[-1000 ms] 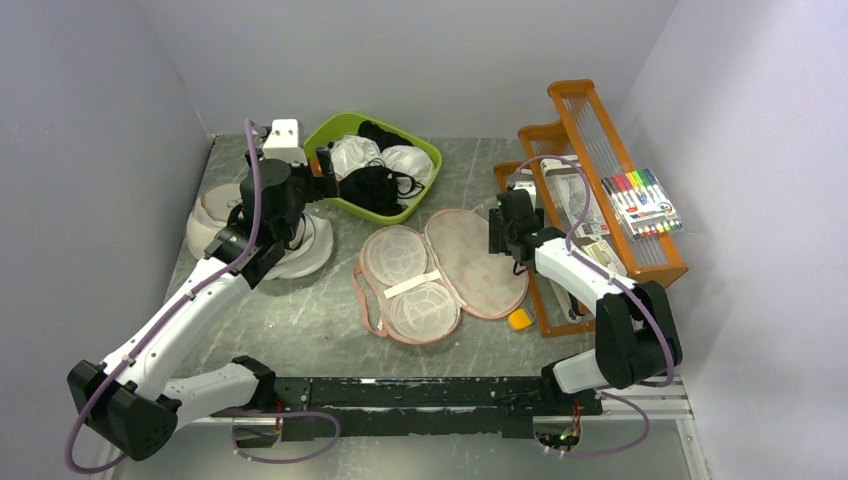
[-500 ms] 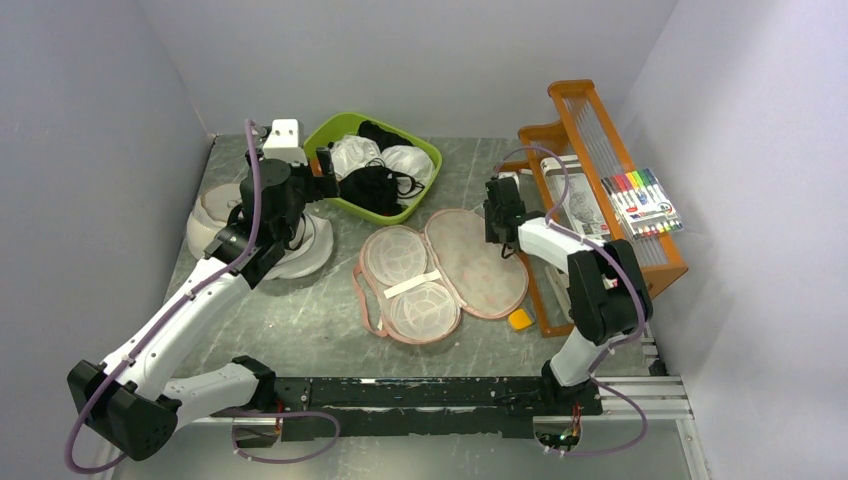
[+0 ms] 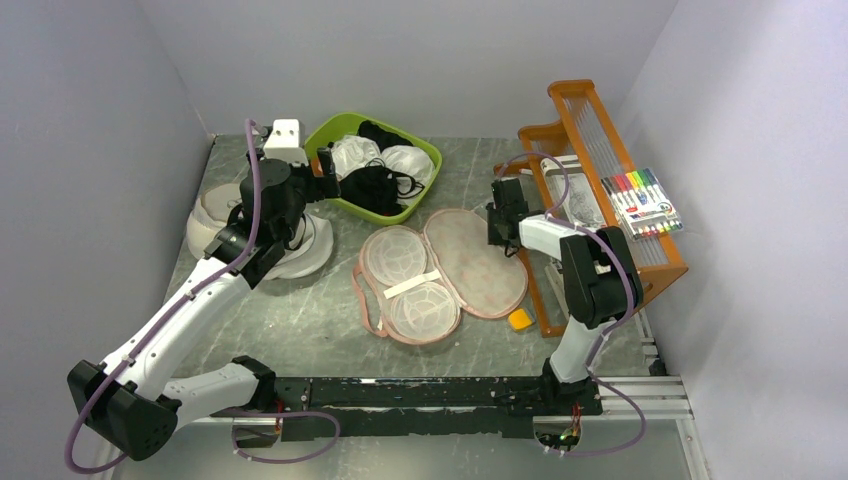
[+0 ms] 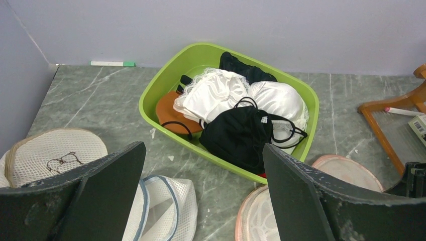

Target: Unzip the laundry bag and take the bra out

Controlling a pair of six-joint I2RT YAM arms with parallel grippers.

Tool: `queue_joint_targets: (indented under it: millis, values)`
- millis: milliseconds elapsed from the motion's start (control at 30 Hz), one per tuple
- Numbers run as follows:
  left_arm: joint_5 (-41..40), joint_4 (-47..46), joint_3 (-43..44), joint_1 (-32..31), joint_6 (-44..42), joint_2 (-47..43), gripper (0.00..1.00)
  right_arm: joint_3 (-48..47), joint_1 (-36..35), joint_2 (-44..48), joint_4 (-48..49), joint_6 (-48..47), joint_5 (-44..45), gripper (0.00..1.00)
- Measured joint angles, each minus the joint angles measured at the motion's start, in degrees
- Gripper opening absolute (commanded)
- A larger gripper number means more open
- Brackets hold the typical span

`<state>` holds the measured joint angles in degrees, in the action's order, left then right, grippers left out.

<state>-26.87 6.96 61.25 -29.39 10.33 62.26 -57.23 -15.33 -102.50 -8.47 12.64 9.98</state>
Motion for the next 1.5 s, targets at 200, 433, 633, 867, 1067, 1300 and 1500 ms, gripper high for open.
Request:
queue_joint_targets:
  millis: [200, 433, 633, 867, 1067, 1300, 1500]
  values:
    - [0.15, 0.0, 0.0, 0.0, 0.0, 0.0, 0.99, 1.42, 0.26, 0.15, 2.62, 0.72, -1.01, 0.35]
    - [0.2, 0.09, 0.11, 0.0, 0.02, 0.0, 0.99, 2.34, 0.76, 0.15, 5.14, 1.6, -2.95, 0.25]
    - [0.35, 0.15, 0.2, 0.0, 0.02, 0.02, 0.99, 3.48, 1.42, 0.37, 7.91, 2.36, -6.4, 0.01]
    - [1.11, 0.2, 0.31, 0.0, 0.24, 0.76, 0.99, 3.48, 1.44, 1.57, 5.57, 2.8, -9.77, 0.0]
    - [1.46, 0.24, 0.31, 0.0, 0.46, 1.25, 0.99, 2.86, 1.31, 8.59, 1.55, 2.69, -12.35, 0.0]
    - [1.66, 0.35, 0.31, 0.0, 0.66, 1.36, 0.99, 2.47, 1.22, 21.97, -0.26, 1.62, -12.92, 0.0]
    - [1.66, 0.44, 0.33, 0.0, 0.68, 1.36, 0.99, 1.81, 1.11, 29.33, -2.99, 0.44, -10.64, 0.0]
